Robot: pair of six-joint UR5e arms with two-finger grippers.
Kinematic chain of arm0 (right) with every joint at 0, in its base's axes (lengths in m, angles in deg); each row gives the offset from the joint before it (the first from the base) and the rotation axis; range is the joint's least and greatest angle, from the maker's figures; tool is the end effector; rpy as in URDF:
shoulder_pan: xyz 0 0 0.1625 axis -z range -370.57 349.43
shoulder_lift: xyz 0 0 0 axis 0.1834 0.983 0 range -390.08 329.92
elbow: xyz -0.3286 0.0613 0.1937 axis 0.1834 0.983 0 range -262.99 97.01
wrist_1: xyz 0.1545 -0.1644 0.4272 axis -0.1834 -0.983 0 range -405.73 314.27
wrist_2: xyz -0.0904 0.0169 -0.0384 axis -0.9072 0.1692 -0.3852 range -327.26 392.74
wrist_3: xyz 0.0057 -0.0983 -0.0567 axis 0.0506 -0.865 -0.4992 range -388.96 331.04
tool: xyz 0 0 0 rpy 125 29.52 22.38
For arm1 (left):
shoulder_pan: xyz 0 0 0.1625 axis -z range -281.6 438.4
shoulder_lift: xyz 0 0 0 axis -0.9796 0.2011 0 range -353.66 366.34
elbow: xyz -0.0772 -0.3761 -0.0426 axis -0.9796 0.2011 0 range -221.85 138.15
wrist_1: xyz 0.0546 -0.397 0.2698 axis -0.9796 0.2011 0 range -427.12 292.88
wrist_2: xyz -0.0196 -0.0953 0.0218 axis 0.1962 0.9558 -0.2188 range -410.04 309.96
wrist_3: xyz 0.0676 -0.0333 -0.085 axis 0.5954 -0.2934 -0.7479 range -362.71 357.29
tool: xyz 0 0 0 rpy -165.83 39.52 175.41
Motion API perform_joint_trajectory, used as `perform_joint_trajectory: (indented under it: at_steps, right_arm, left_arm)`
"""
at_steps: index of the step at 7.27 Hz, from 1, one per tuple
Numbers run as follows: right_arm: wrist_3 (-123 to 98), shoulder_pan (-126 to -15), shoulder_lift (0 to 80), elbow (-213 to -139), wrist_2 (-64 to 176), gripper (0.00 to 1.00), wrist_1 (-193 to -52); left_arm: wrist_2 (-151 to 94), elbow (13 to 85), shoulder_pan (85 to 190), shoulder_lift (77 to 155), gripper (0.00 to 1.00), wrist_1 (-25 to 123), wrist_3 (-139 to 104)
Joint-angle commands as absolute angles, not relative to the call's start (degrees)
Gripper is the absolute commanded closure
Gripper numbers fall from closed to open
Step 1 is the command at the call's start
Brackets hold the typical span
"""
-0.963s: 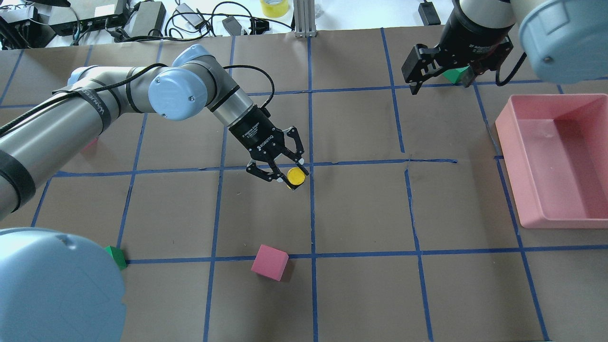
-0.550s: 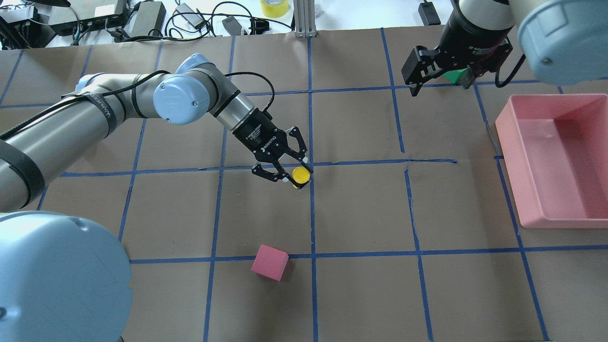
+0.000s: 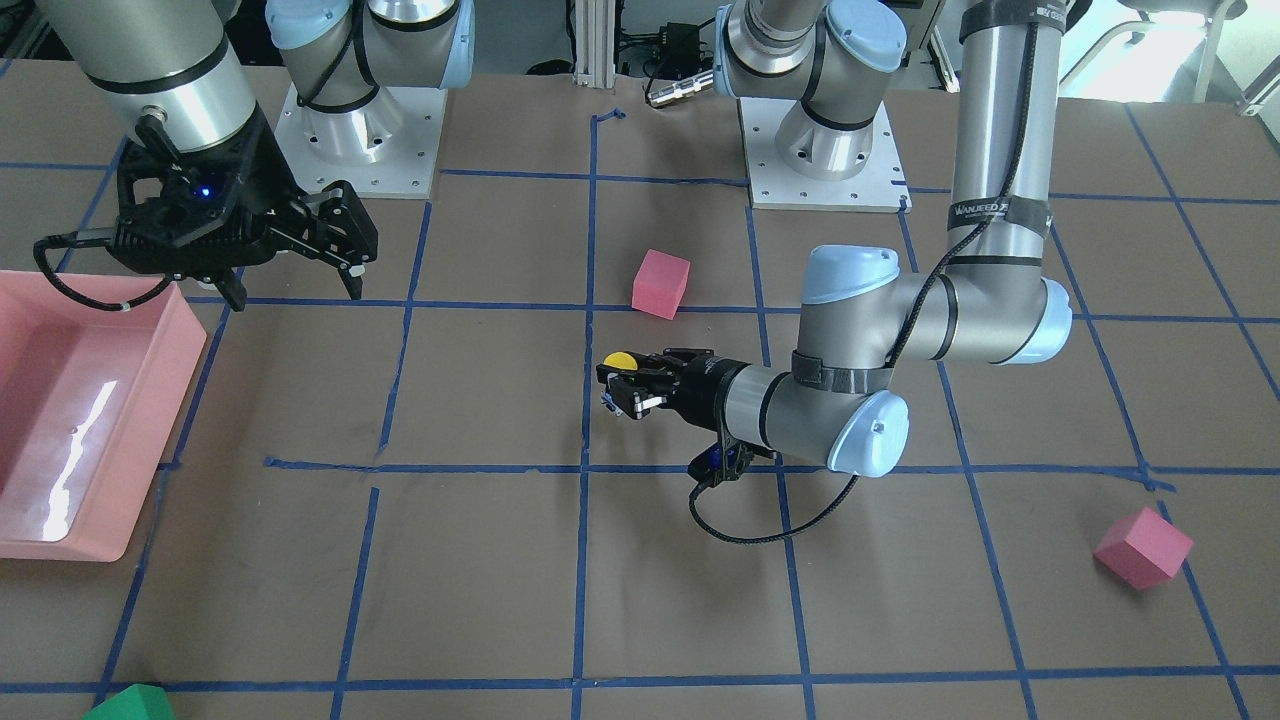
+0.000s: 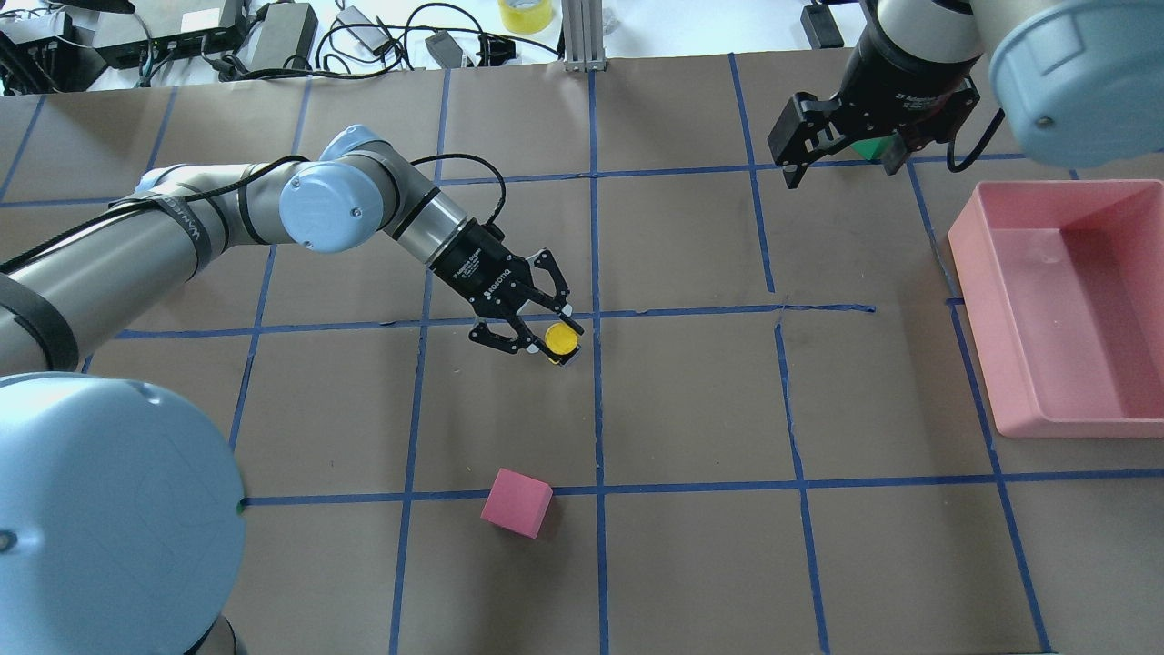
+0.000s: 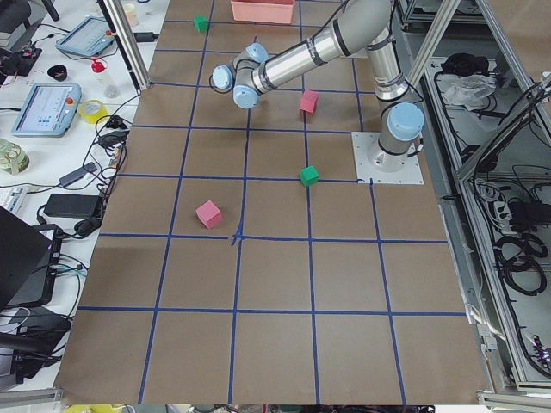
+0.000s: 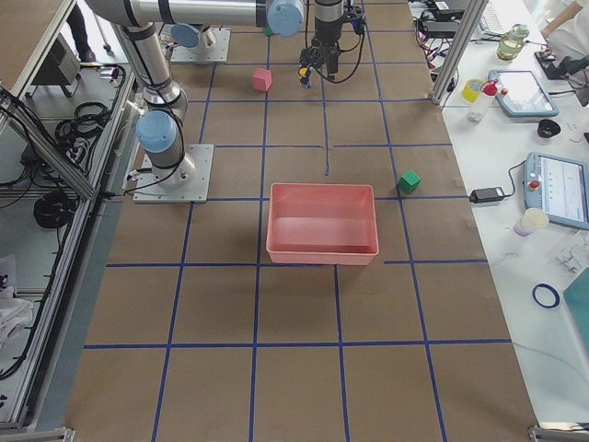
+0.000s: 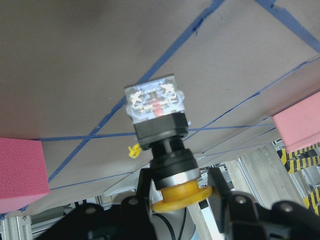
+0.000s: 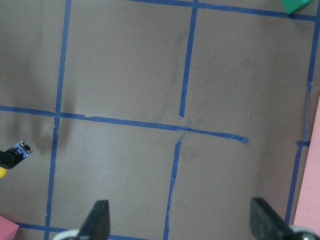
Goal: Align button upright
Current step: 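Lower the button upright onto the table and open the left gripper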
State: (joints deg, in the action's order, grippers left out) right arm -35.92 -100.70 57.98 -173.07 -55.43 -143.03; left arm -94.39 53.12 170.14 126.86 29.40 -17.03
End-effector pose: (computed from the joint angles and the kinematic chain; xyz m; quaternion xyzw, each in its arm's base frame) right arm 0.1383 -0.5865 0.4284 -0.0626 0.9968 -0.0469 0.0131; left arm -0.2325 -0.5884 0.0999 0.2324 -0.8400 -0.3778 0.3124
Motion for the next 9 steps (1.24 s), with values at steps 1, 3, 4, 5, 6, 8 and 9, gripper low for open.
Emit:
perform_joint_trajectory:
  at_steps: [1,3,4,5,6,8,9]
  right_arm:
    - [-36.0,-100.7,58.0,-173.1,-55.5,0.0,-143.0]
    - [-35.9,-100.7,58.0,-173.1,-55.4,0.0,-143.0]
    - [-36.0,-100.7,58.0,-173.1,-55.4,0.0,-143.0]
    - [-36.0,-100.7,58.0,-173.1,-55.5,0.0,-143.0]
    - [-35.9,-100.7,58.0,-173.1,-55.5,0.0,-143.0]
    - [-35.9,-100.7,58.0,-173.1,-55.4,0.0,-143.0]
    - [-35.9,-100.7,58.0,-173.1,-55.5,0.0,-143.0]
  left_arm:
    - [-92.6,53.2,170.1,128.2,1.0,27.6,-17.2]
    - [-92.3,53.2,170.1,128.7,1.0,27.7,-18.1]
    - [-92.3,53.2,170.1,128.7,1.0,27.7,-18.1]
    - [-92.4,53.3,170.1,128.9,1.0,27.7,-18.2]
    - [-92.4,53.3,170.1,128.9,1.0,27.8,-18.3]
    - [-92.6,53.9,170.1,129.7,1.0,27.7,-19.1]
    - [-92.5,54.0,170.1,129.8,1.0,27.7,-19.1]
